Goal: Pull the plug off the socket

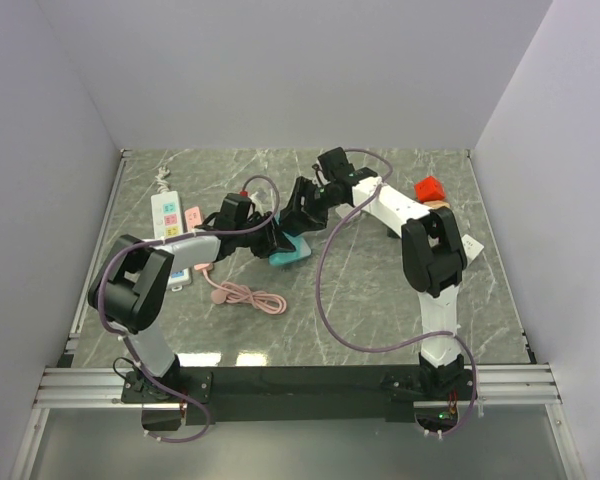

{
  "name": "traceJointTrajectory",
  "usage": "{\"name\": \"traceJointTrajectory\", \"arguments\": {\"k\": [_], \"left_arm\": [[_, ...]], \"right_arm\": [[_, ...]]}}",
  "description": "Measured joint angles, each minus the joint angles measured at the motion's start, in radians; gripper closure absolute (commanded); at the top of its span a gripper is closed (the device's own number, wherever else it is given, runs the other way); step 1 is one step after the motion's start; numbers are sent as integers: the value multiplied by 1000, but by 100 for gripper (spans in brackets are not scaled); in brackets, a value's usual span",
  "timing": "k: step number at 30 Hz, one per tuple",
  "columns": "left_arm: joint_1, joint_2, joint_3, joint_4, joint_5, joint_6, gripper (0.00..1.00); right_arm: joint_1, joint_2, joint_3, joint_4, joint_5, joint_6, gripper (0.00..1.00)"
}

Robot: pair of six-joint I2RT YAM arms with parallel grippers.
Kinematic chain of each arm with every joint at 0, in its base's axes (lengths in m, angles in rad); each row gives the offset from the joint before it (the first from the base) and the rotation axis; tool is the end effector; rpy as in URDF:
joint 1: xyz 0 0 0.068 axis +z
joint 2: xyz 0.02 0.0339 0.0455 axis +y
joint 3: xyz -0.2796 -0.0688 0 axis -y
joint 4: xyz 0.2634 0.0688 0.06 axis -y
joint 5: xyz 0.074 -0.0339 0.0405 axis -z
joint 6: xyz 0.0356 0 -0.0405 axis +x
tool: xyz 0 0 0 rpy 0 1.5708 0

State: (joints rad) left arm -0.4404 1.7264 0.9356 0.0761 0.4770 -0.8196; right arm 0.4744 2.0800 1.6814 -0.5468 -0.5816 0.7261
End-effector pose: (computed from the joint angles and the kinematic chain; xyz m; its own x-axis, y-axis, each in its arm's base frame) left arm 0.3286 -0.1729 0.1754 -0.9107 -0.2886 -0.2956 0.0393 0.6518 -0.7574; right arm 0.4208 0.2381 0.2266 -0.9827 0.1190 -0.1420 -0.0205 0.6919 0.7217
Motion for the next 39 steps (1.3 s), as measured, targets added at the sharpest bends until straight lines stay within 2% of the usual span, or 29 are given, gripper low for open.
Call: {"name": "traceJointTrajectory", "arguments": {"k": [12,18,22,25,28,32,35,39], "left_arm": [[-7,20,2,114,29,14,99],[-6,42,0,78,53,11,99],[6,42,1,64,66,8,99],[13,42,2,60,71,9,99],[13,42,1,60,68,2,99],[44,39,-8,69,59,-24,99],[67,34,-19,81,58,-40,99],[74,32,-20,82,56,-43,99]], "right_arm": [[-83,7,34,-66,-156,-95,100],[-72,-88,-209,179,-120,35,100],[-35,-131,-283,286,-41,98,100],[-36,-131,-281,297,-37,103,100],[-63,-124,-243,229,-72,59,100],[-180,-60,-29,22,-187,-57,100],[-266,-35,76,-19,-208,-107,100],[-301,-87,-4,24,-155,-88,100]]}}
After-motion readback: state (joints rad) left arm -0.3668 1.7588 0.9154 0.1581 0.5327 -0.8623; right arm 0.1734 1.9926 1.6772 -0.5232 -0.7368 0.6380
